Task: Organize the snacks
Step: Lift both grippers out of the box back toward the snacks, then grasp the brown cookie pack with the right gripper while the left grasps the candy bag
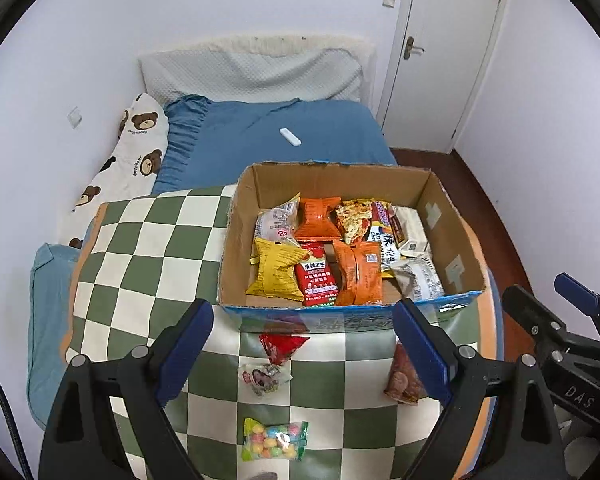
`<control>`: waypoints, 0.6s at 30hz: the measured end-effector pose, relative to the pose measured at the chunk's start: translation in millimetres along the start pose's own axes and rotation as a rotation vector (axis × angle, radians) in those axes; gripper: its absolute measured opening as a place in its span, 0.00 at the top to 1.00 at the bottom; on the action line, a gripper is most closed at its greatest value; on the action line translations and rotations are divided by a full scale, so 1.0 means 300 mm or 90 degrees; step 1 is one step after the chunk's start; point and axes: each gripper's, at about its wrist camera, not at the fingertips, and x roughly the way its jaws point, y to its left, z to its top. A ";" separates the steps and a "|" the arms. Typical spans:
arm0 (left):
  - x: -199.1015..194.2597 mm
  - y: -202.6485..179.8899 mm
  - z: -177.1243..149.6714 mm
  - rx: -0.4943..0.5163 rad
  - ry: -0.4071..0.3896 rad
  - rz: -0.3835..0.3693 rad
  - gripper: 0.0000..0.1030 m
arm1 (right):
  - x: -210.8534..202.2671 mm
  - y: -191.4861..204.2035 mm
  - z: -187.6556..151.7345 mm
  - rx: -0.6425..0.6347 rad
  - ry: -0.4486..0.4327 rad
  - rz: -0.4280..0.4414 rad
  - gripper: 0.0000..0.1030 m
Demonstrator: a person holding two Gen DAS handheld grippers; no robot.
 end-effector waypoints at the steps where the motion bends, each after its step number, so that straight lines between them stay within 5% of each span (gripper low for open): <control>1: -0.014 -0.002 -0.005 0.002 -0.009 0.005 0.11 | -0.018 -0.001 -0.002 0.001 -0.006 0.000 0.05; 7: -0.039 0.006 -0.040 -0.005 -0.020 0.013 0.11 | -0.076 -0.018 -0.027 0.021 -0.027 0.011 0.05; 13: 0.068 0.102 -0.139 -0.046 0.052 0.046 0.11 | 0.055 -0.070 -0.128 0.075 0.046 0.073 0.05; 18: 0.247 0.212 -0.273 -0.069 0.153 0.098 0.11 | 0.312 -0.117 -0.290 0.127 0.176 0.095 0.32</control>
